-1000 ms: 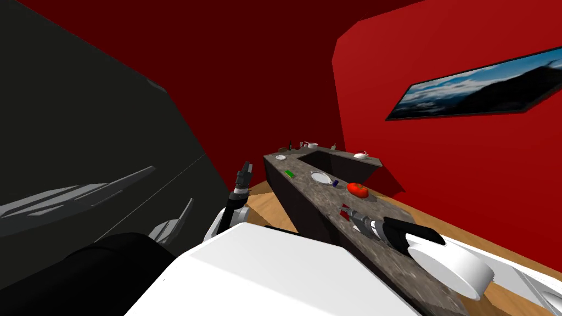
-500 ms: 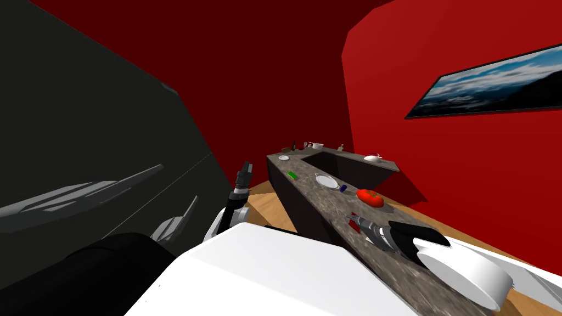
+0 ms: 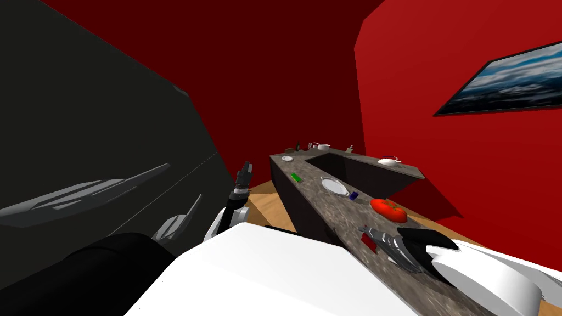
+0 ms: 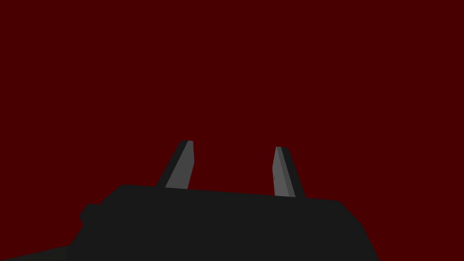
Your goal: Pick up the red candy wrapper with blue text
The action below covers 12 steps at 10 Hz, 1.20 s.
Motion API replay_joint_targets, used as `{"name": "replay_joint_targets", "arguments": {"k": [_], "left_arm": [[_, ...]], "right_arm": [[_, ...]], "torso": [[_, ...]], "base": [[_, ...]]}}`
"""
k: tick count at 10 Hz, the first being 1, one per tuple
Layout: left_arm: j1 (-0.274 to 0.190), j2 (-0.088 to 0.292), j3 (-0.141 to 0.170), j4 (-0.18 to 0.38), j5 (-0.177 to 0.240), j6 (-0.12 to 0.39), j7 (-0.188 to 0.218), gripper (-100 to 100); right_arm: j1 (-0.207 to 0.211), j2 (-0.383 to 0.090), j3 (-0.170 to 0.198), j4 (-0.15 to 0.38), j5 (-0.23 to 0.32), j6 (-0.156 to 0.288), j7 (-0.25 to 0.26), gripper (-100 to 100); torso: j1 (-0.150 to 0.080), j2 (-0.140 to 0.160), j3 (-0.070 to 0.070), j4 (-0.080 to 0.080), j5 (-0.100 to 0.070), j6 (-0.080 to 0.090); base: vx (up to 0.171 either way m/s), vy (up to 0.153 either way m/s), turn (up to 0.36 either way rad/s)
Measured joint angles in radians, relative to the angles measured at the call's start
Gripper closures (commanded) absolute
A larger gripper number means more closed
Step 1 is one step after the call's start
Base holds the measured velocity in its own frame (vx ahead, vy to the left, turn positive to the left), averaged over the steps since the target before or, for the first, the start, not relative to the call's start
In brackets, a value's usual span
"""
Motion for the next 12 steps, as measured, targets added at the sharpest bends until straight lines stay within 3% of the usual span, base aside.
{"name": "replay_joint_targets", "arguments": {"k": [2,3,4,5,9,10,11,12], "left_arm": [[0.0,0.0,0.0,0.0,0.0,0.0,0.0,0],[0.0,0.0,0.0,0.0,0.0,0.0,0.0,0],[0.0,0.0,0.0,0.0,0.0,0.0,0.0,0],[0.0,0.0,0.0,0.0,0.0,0.0,0.0,0],[0.0,0.0,0.0,0.0,0.0,0.0,0.0,0],[0.0,0.0,0.0,0.0,0.0,0.0,0.0,0],[0.0,0.0,0.0,0.0,0.0,0.0,0.0,0],[0.0,0.0,0.0,0.0,0.0,0.0,0.0,0]], "right_arm": [[-0.003,-0.007,0.013,0.009,-0.005,0.035,0.018,-100],[0.019,-0.032,0.015,0.007,-0.007,0.026,0.011,-100],[0.021,-0.035,0.015,0.007,-0.008,0.023,0.01,0],[0.021,-0.034,0.015,0.007,-0.008,0.024,0.01,-100],[0.016,0.058,0.049,0.067,0.027,0.018,0.049,-100],[0.027,0.061,0.048,0.065,0.044,0.01,0.04,-100],[0.028,0.061,0.048,0.064,0.046,0.009,0.036,100],[0.027,0.061,0.047,0.063,0.046,0.008,0.036,100]], "torso": [[0.0,0.002,0.001,0.0,0.0,0.001],[0.0,0.002,0.001,0.0,0.0,0.0],[0.0,0.002,0.001,0.001,0.0,0.001],[0.0,0.002,0.001,0.001,0.0,0.001],[0.0,0.001,0.001,0.0,0.0,0.001],[0.0,0.002,0.001,0.001,0.0,0.001],[0.0,0.002,0.001,0.001,0.0,0.001],[0.0,0.003,0.001,0.0,0.0,0.001]], "base": [[0.007,0.0,0.041],[0.0,-0.001,0.012],[0.0,0.0,0.0],[0.01,0.002,0.043],[0.017,0.006,0.059],[0.0,0.0,0.0],[0.0,0.0,0.0],[0.0,0.0,0.0]]}}
